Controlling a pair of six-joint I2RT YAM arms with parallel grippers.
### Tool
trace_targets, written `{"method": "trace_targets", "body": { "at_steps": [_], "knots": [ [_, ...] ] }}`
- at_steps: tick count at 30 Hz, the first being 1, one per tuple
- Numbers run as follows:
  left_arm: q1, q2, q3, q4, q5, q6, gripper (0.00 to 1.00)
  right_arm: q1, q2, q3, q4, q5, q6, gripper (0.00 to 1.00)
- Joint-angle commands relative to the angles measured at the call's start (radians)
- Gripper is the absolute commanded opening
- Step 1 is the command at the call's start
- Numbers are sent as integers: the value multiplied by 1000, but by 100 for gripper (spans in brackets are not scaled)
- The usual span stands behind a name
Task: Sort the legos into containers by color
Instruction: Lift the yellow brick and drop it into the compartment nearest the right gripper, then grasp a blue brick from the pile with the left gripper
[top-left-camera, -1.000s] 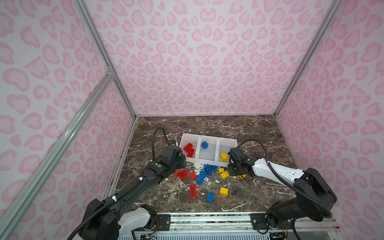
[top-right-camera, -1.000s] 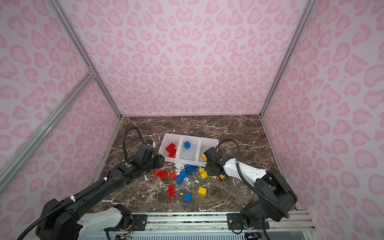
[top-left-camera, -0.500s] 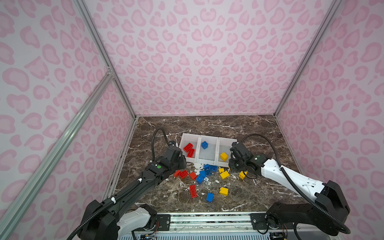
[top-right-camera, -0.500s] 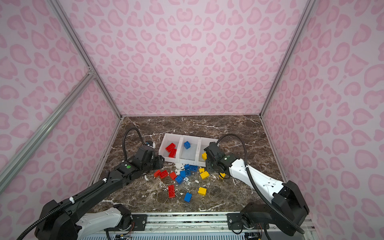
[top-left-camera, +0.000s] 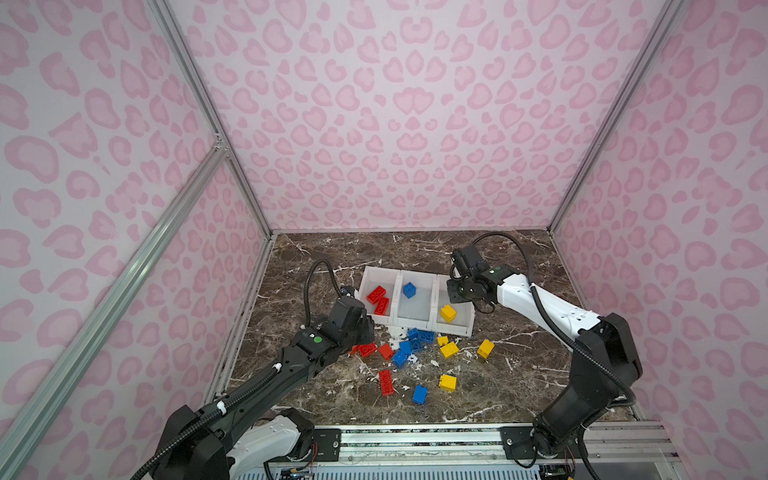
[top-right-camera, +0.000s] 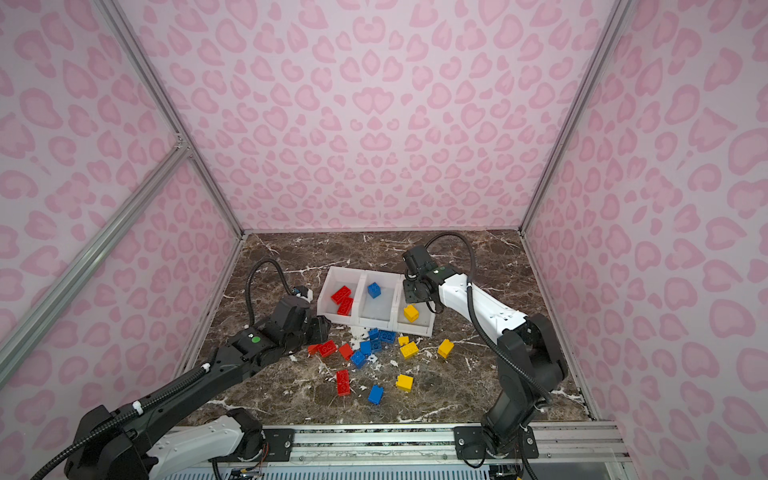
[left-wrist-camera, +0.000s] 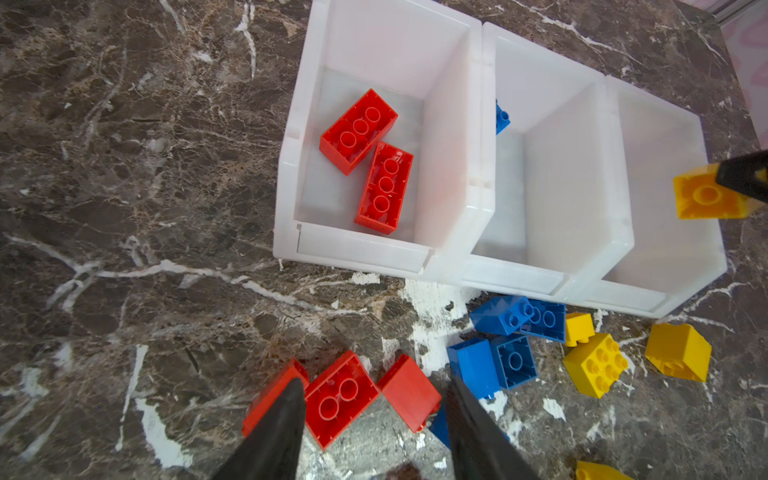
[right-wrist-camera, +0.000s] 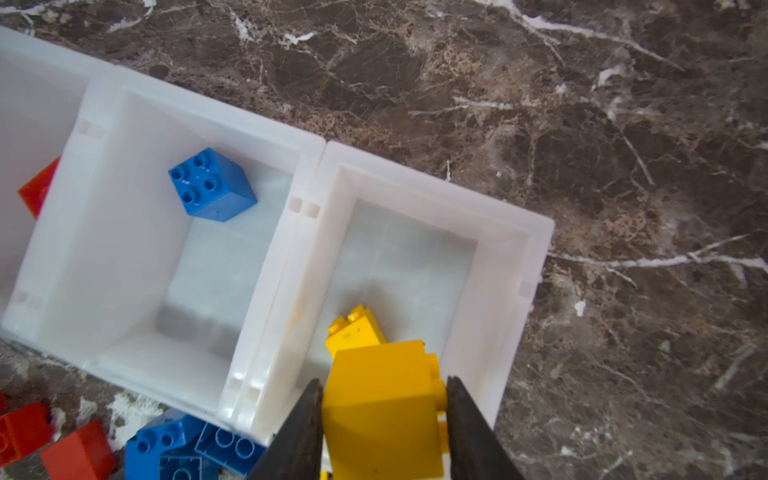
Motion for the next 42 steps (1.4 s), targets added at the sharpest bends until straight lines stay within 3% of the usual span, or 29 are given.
{"method": "trace_targets", "body": {
  "at_steps": [1, 3, 7, 9, 26, 42],
  "knots": [
    [-13, -10, -8, -22, -22, -19, 57, -7, 37, 18, -17, -12, -28, 40],
    [-19, -15, -11, -25, -24, -24, 57, -8, 42, 17, -9, -15, -25, 43],
    [-27, -15, -13, -28, -26, -26, 57, -9, 38, 17, -8, -13, -21, 61],
    [-28, -11, -10, -28, -26, -23, 57, -9, 31, 13, -9, -12, -19, 64],
    [-61, 10, -20, 7, 16, 5, 58, -1, -67, -66, -1, -21, 15, 65],
    [-200, 179, 45, 31, 62, 116, 58, 57, -236, -219, 1, 1, 92, 65]
  ]
}}
